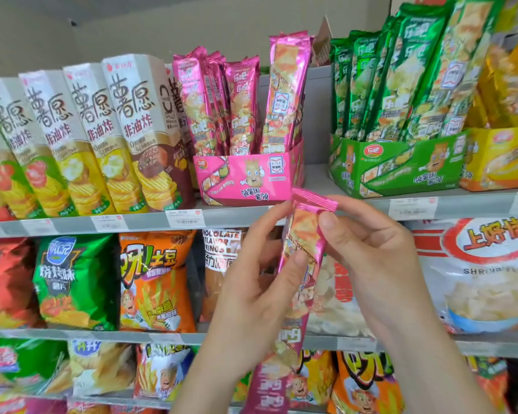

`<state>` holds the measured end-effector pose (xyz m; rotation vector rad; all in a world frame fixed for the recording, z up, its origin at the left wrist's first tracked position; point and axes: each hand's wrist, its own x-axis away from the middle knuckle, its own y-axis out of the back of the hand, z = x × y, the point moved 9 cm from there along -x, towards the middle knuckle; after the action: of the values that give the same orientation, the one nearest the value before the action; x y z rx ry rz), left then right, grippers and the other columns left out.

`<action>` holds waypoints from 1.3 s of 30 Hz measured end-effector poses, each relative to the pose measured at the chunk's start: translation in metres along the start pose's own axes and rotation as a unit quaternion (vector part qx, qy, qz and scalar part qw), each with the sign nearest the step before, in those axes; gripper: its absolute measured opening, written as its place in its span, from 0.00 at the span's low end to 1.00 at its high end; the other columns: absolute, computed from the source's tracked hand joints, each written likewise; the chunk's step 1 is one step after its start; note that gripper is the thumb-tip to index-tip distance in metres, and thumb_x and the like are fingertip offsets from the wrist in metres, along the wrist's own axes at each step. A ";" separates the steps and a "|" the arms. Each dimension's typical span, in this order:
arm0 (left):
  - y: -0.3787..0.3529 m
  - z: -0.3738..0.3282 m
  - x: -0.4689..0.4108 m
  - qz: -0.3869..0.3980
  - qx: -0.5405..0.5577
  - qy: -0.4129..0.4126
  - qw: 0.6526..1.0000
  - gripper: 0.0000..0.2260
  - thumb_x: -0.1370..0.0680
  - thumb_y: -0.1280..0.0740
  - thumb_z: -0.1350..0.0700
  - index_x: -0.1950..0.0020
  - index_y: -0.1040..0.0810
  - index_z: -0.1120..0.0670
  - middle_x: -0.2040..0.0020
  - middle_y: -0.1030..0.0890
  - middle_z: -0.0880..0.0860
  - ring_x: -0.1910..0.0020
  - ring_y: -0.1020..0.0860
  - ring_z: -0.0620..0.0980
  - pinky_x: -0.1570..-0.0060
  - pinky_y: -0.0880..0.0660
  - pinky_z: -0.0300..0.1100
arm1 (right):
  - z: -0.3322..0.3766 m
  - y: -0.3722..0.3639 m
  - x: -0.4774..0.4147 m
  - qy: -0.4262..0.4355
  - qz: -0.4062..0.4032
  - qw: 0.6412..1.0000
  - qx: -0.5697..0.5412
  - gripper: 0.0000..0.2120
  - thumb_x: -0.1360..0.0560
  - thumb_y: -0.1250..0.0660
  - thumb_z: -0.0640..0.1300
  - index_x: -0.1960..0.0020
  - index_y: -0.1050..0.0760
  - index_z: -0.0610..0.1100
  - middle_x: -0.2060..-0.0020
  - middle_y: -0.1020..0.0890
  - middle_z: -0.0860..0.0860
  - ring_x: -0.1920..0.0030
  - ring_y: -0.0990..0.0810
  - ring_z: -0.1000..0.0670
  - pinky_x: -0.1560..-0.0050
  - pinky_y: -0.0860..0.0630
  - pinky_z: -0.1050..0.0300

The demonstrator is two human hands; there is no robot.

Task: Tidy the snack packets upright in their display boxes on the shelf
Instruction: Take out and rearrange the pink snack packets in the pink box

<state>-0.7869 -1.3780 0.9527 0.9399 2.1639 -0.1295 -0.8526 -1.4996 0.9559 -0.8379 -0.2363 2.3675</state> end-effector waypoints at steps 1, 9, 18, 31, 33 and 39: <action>0.004 -0.001 -0.002 -0.007 0.009 -0.001 1.000 0.20 0.21 0.35 0.49 0.29 0.33 0.38 0.47 0.16 0.47 0.54 0.20 0.43 0.56 0.23 0.37 | -0.001 -0.003 -0.002 -0.006 0.009 1.000 -0.005 0.17 0.36 0.25 0.52 0.48 0.17 0.49 0.56 0.13 0.46 0.56 0.15 0.50 0.51 0.20 0.55; 0.042 -0.003 -0.025 -0.077 0.290 0.001 0.954 0.30 0.24 0.34 0.56 0.25 0.38 0.39 0.36 0.21 0.52 0.41 0.21 0.50 0.50 0.22 0.46 | -0.053 -0.046 0.043 -0.221 0.376 0.898 0.058 0.35 0.29 0.24 0.43 0.28 0.36 0.61 0.41 0.19 0.43 0.42 0.20 0.44 0.42 0.23 0.46; 0.104 0.019 -0.025 -0.208 0.205 0.036 0.956 0.08 0.28 0.29 0.51 0.50 0.22 0.43 0.62 0.19 0.47 0.61 0.20 0.45 0.62 0.21 0.41 | 0.006 0.020 -0.009 -0.041 0.094 0.991 0.081 0.28 0.42 0.18 0.58 0.45 0.16 0.49 0.51 0.14 0.48 0.57 0.15 0.50 0.63 0.19 0.58; 0.115 0.033 -0.023 -0.176 0.092 0.058 0.978 0.18 0.33 0.25 0.38 0.51 0.18 0.48 0.56 0.14 0.51 0.55 0.15 0.49 0.61 0.19 0.40 | 0.023 0.022 -0.030 0.048 -0.084 0.995 0.013 0.10 0.29 0.32 0.53 0.56 0.17 0.49 0.65 0.16 0.51 0.68 0.17 0.53 0.70 0.22 0.63; 0.118 0.034 -0.022 -0.184 0.072 0.060 0.978 0.17 0.34 0.24 0.39 0.52 0.17 0.47 0.58 0.14 0.49 0.57 0.16 0.46 0.61 0.19 0.40 | 0.023 0.023 -0.033 0.041 -0.092 0.995 -0.003 0.12 0.28 0.34 0.54 0.55 0.16 0.49 0.65 0.15 0.50 0.67 0.16 0.52 0.69 0.22 0.63; 0.111 0.029 -0.024 -0.118 0.056 0.058 0.990 0.10 0.39 0.22 0.51 0.60 0.16 0.49 0.63 0.15 0.50 0.66 0.18 0.42 0.67 0.23 0.32 | 0.032 0.024 -0.043 0.066 -0.113 0.991 0.006 0.13 0.26 0.35 0.52 0.59 0.15 0.47 0.67 0.16 0.51 0.68 0.19 0.54 0.66 0.21 0.61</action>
<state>-0.6856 -1.3224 0.9705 0.7657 2.3925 -0.3212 -0.8579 -1.5436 0.9938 -0.9093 -0.2491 2.0924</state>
